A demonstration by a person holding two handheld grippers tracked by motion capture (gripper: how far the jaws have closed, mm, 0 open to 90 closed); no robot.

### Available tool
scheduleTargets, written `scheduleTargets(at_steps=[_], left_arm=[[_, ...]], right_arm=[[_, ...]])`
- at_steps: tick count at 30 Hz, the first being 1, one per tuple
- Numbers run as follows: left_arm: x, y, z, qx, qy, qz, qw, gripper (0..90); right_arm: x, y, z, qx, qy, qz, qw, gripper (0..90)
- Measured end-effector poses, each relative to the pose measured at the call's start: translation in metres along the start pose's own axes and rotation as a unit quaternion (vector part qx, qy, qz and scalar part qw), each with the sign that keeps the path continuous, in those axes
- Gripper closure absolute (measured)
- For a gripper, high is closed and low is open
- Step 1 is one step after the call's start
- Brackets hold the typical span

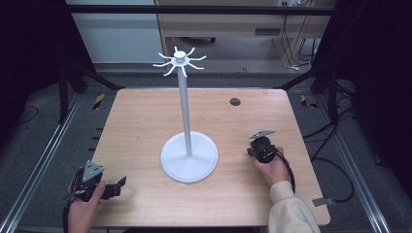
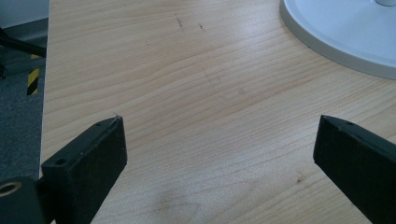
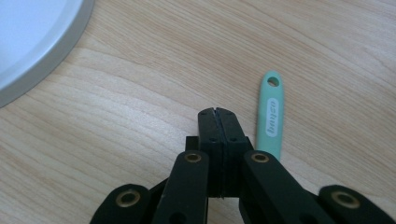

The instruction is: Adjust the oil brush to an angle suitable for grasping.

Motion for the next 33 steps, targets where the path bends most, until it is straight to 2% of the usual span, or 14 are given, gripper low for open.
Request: scheduleTargets(at_steps=[11, 22, 23, 25, 27, 29, 33], left_arm=[[0.0, 0.0, 0.0, -0.001, 0.003, 0.0, 1.0, 2.3], [0.001, 0.0, 0.0, -0.001, 0.003, 0.0, 1.0, 2.3], [0.001, 0.0, 0.0, -0.001, 0.003, -0.001, 1.0, 2.3], [0.001, 0.0, 0.0, -0.002, 0.003, 0.0, 1.0, 2.3], [0.001, 0.0, 0.0, -0.001, 0.004, 0.0, 1.0, 2.3], [0.001, 0.0, 0.0, -0.001, 0.004, 0.0, 1.0, 2.3], [0.001, 0.0, 0.0, -0.002, 0.003, -0.001, 1.0, 2.3]], right_arm=[[0.011, 0.001, -0.003, -0.005, 0.012, -0.02, 0.9997, 90.0], [0.017, 0.004, -0.007, -0.017, 0.022, -0.028, 0.9992, 90.0], [0.018, 0.004, -0.007, -0.02, 0.015, -0.038, 0.999, 90.0], [0.018, 0.004, -0.007, -0.018, 0.019, -0.039, 0.9989, 90.0], [0.023, 0.003, -0.008, -0.024, 0.014, -0.058, 0.9979, 90.0], [0.025, 0.003, -0.008, -0.023, 0.017, -0.062, 0.9977, 90.0], [0.039, -0.001, -0.01, -0.023, 0.039, -0.082, 0.9956, 90.0]])
Point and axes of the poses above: each handheld gripper's, and its own axes: y roughly forward along the jaws, z roughly out of its top, x roughly to its right, the point moved 9 cm from there along y, roughly forward along the jaws, and after that the axes turned 6 degrees about y, right-handed, at the moved point
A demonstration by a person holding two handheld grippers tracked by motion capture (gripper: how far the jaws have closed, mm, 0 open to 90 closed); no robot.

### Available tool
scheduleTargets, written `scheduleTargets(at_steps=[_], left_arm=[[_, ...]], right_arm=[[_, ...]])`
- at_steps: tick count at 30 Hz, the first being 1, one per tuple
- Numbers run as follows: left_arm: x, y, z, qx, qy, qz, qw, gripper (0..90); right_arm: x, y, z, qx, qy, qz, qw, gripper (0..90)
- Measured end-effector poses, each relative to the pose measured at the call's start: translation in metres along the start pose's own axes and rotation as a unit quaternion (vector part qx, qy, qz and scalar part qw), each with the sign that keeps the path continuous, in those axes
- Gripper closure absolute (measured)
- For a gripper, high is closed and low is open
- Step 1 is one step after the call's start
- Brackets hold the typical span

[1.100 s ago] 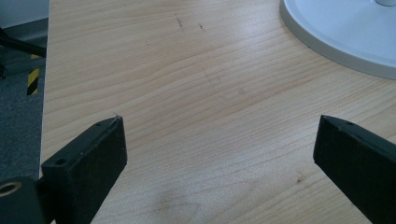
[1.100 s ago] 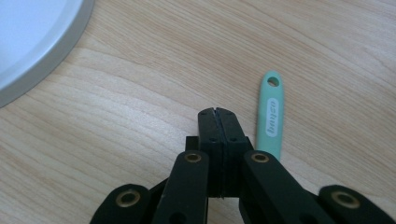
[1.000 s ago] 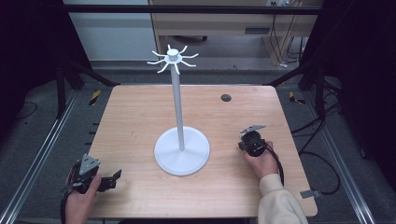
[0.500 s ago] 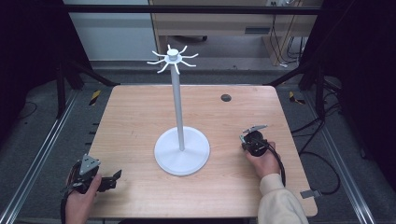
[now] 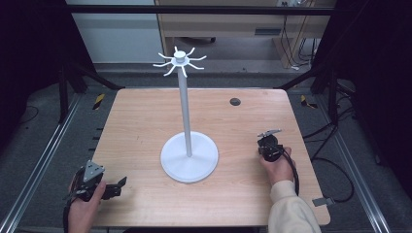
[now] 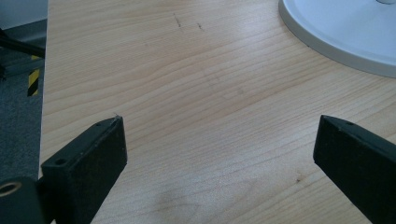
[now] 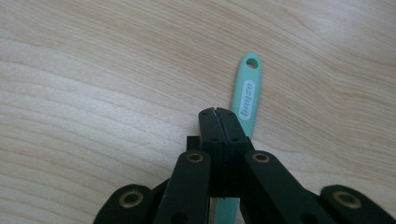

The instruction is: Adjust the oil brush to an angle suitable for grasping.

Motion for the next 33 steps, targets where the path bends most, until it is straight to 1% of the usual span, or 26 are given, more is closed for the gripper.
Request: scheduleTargets(at_steps=[2, 4, 7, 8, 10, 12, 14, 15, 16, 17, 18, 19, 20, 22, 23, 24, 25, 27, 28, 29, 30, 31, 32, 33], left_arm=[[0.0, 0.0, 0.0, -0.001, 0.001, 0.0, 1.0, 2.3], [0.0, 0.0, 0.0, 0.0, 0.001, 0.0, 1.0, 2.3], [0.001, 0.001, 0.001, 0.0, 0.003, 0.0, 1.0, 2.3], [0.001, 0.001, 0.001, 0.0, 0.002, -0.001, 1.0, 2.3], [0.002, 0.002, 0.001, -0.001, 0.004, -0.002, 1.0, 2.3], [0.005, 0.003, 0.002, -0.003, 0.009, -0.005, 0.9999, 2.3], [0.008, 0.005, 0.004, -0.006, 0.024, -0.014, 0.9996, 2.3], [0.007, 0.004, 0.007, -0.003, 0.035, -0.013, 0.9993, 2.8], [0.002, 0.002, 0.012, 0.005, 0.048, 0.003, 0.9988, 3.0], [-0.005, -0.002, 0.018, 0.017, 0.049, 0.015, 0.9985, 2.8], [-0.01, -0.004, 0.021, 0.032, 0.039, 0.018, 0.9986, 2.3], [-0.014, -0.006, 0.022, 0.04, 0.026, 0.012, 0.9988, 2.1], [-0.017, -0.006, 0.019, 0.038, 0.02, 0.009, 0.999, 2.0], [-0.023, -0.005, 0.011, 0.025, 0.014, 0.007, 0.9996, 2.1], [-0.023, -0.005, 0.011, 0.025, 0.014, 0.007, 0.9996, 2.4], [-0.025, -0.003, 0.007, 0.018, 0.013, 0.001, 0.9998, 2.4], [-0.026, -0.002, 0.005, 0.016, 0.013, -0.001, 0.9998, 2.2], [-0.025, -0.001, 0.0, 0.007, 0.011, -0.009, 0.9999, 2.4], [-0.025, -0.001, 0.0, 0.007, 0.011, -0.009, 0.9999, 2.4], [-0.022, -0.001, -0.002, 0.004, 0.009, -0.014, 0.9999, 2.4], [-0.022, -0.001, -0.002, 0.004, 0.009, -0.014, 0.9999, 2.4], [-0.021, -0.002, -0.001, 0.003, 0.015, -0.011, 0.9998, 2.4], [-0.016, -0.002, 0.0, 0.004, 0.022, -0.012, 0.9997, 2.3], [-0.014, -0.002, -0.001, 0.001, 0.029, -0.014, 0.9995, 2.2]], right_arm=[[0.005, 0.0, 0.0, 0.001, 0.012, -0.001, 0.9999, 90.0], [0.006, -0.001, -0.001, 0.001, 0.021, 0.001, 0.9998, 90.0], [0.006, -0.002, -0.002, 0.0, 0.022, 0.003, 0.9997, 90.0], [0.006, -0.003, -0.001, 0.003, 0.023, 0.006, 0.9997, 90.0], [0.006, -0.008, 0.0, 0.01, 0.036, 0.016, 0.9992, 90.0], [0.008, -0.014, -0.001, 0.017, 0.045, 0.022, 0.9986, 90.0], [0.009, -0.023, -0.002, 0.026, 0.06, 0.035, 0.9973, 90.0], [0.01, -0.026, -0.004, 0.026, 0.065, 0.035, 0.9969, 90.0], [0.011, -0.029, -0.005, 0.024, 0.066, 0.034, 0.997, 89.6], [0.013, -0.031, -0.007, 0.022, 0.068, 0.031, 0.9969, 89.5], [0.015, -0.033, -0.009, 0.018, 0.074, 0.03, 0.9966, 89.3], [0.016, -0.033, -0.011, 0.011, 0.074, 0.026, 0.9968, 88.9], [0.017, -0.033, -0.013, 0.004, 0.073, 0.022, 0.9971, 88.4], [0.018, -0.033, -0.017, -0.012, 0.074, 0.016, 0.997, 87.6], [0.018, -0.034, -0.018, -0.018, 0.075, 0.014, 0.997, 87.0], [0.017, -0.035, -0.017, -0.021, 0.072, 0.013, 0.9971, 86.1], [0.016, -0.037, -0.017, -0.027, 0.068, 0.011, 0.9973, 85.2], [0.013, -0.041, -0.017, -0.044, 0.061, 0.006, 0.9972, 81.7], [0.013, -0.041, -0.017, -0.044, 0.061, 0.006, 0.9972, 81.7], [0.011, -0.043, -0.018, -0.062, 0.053, -0.001, 0.9967, 78.6], [0.011, -0.043, -0.018, -0.062, 0.053, -0.001, 0.9967, 78.6], [0.011, -0.043, -0.019, -0.067, 0.053, -0.004, 0.9963, 76.8], [0.008, -0.043, -0.02, -0.079, 0.057, 0.001, 0.9952, 74.9], [0.007, -0.043, -0.02, -0.084, 0.062, 0.001, 0.9946, 73.5]])
Point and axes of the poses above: each handheld gripper's, and its own axes: y roughly forward along the jaws, z roughly out of its top, x roughly to its right, the point moved 9 cm from there along y, roughly forward along the jaws, and after that the axes turned 6 degrees about y, right-handed, at the moved point
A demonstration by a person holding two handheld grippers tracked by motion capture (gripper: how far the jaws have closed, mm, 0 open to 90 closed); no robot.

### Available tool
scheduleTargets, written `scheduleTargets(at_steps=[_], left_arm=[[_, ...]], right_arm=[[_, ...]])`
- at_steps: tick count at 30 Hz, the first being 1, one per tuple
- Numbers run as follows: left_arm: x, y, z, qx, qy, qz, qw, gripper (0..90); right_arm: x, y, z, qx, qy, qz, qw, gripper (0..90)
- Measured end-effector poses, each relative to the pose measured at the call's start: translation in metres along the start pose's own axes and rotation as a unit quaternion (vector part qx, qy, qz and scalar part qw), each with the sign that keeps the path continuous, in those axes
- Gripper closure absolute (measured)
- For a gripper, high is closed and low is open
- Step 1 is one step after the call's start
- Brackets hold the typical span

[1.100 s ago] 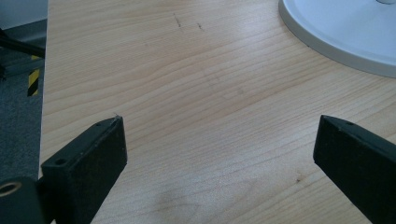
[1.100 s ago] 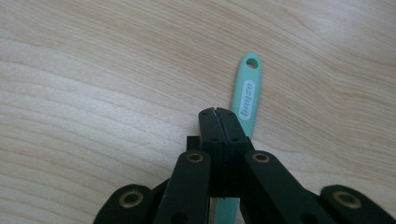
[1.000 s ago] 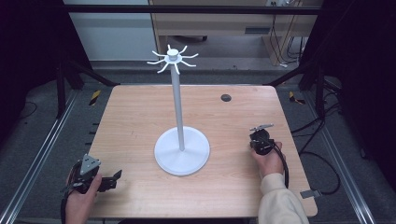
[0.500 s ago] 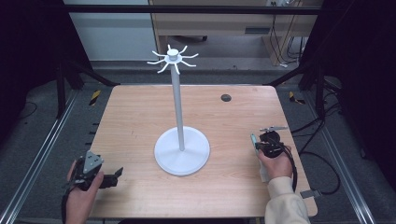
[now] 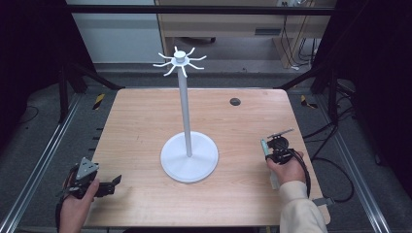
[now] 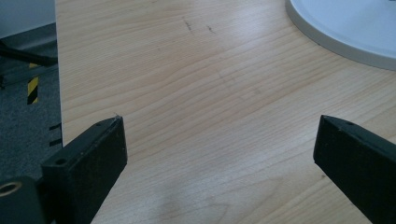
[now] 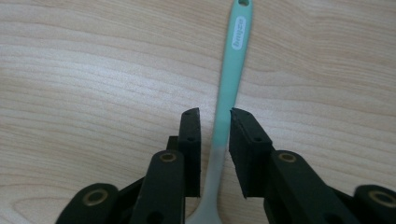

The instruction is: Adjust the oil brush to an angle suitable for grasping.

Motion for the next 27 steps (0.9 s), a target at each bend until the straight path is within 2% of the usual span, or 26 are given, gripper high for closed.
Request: scheduleTargets(at_steps=[5, 11, 13, 22, 27], left_arm=[[0.011, 0.007, -0.003, -0.021, 0.019, -0.012, 0.9995, 2.3], [0.016, 0.01, -0.002, -0.022, 0.025, -0.014, 0.9994, 2.3], [0.017, 0.009, -0.002, -0.024, 0.03, -0.014, 0.9992, 2.3], [0.016, 0.009, -0.002, -0.021, 0.027, -0.015, 0.9993, 2.2], [0.017, 0.009, -0.002, -0.025, 0.032, -0.016, 0.9991, 2.2]], right_arm=[[0.004, 0.004, -0.002, -0.019, 0.007, -0.004, 0.9998, 69.6], [0.007, 0.007, -0.004, -0.037, 0.012, -0.004, 0.9992, 68.9], [0.005, 0.009, -0.007, -0.05, 0.004, -0.002, 0.9987, 69.1], [0.004, 0.013, -0.009, -0.072, 0.0, -0.01, 0.9974, 72.7], [0.005, 0.014, -0.009, -0.086, 0.006, -0.011, 0.9962, 73.8]])
Point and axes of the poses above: each handheld gripper's, and its own axes: y roughly forward along the jaws, z roughly out of its top, x roughly to its right, the point moved 9 cm from there along y, roughly forward along the jaws, and after that the axes turned 6 degrees about y, right-handed, at the moved point
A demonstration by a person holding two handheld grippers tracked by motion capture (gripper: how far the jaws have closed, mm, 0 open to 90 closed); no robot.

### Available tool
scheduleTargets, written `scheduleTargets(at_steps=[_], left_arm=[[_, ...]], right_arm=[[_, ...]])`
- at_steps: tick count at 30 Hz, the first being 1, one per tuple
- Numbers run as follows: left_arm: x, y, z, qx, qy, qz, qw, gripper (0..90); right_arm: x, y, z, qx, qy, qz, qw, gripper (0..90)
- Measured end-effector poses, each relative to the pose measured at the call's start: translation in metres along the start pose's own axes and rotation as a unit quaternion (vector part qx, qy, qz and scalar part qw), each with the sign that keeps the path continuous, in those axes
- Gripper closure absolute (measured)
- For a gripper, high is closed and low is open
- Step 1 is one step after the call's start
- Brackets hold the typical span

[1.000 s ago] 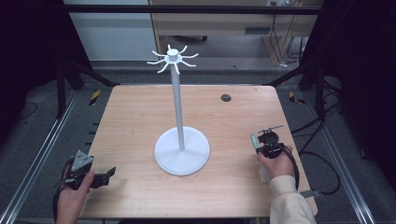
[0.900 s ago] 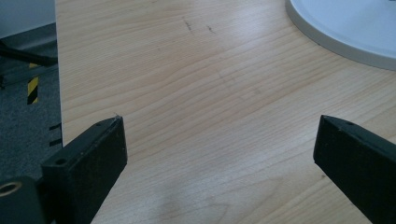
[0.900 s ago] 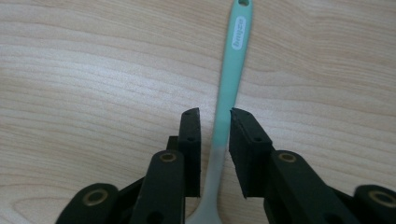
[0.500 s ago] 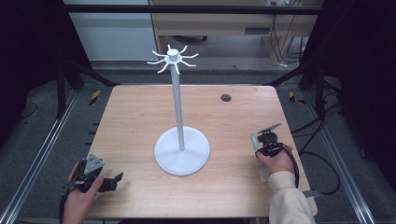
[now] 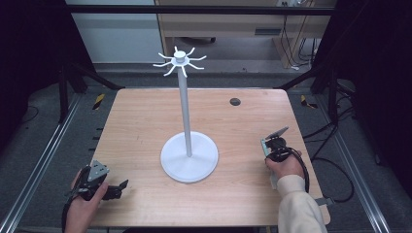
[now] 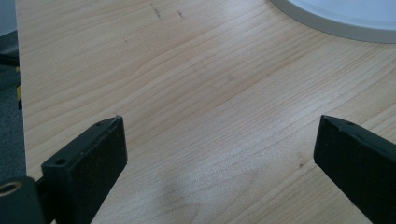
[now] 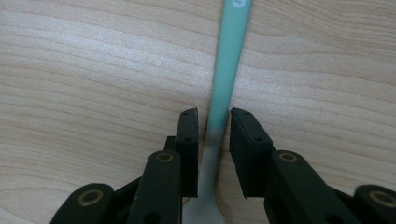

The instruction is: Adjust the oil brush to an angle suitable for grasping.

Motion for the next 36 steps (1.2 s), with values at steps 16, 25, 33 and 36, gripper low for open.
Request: scheduleTargets(at_steps=[16, 25, 33, 36], left_arm=[[0.0, 0.001, 0.0, 0.001, -0.003, 0.001, 1.0, 2.3], [-0.002, 0.002, -0.003, -0.007, -0.003, 0.004, 1.0, 2.3], [-0.004, 0.001, -0.005, -0.011, -0.003, 0.01, 0.9999, 2.3], [-0.005, 0.001, -0.007, -0.015, -0.003, 0.013, 0.9998, 2.3]], right_arm=[[0.001, 0.003, 0.001, -0.013, 0.011, -0.004, 0.9998, 80.9], [-0.002, -0.008, 0.003, 0.009, 0.001, 0.019, 0.9998, 82.8], [-0.008, -0.044, 0.017, 0.085, 0.003, 0.065, 0.9942, 82.8], [-0.013, -0.056, 0.021, 0.118, -0.001, 0.084, 0.9895, 82.8]])
Point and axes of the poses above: each handheld gripper's, and its own axes: y roughly forward along the jaws, z roughly out of its top, x roughly to its right, the point moved 9 cm from there along y, roughly forward along the jaws, and after that the axes turned 6 degrees about y, right-handed, at the moved point
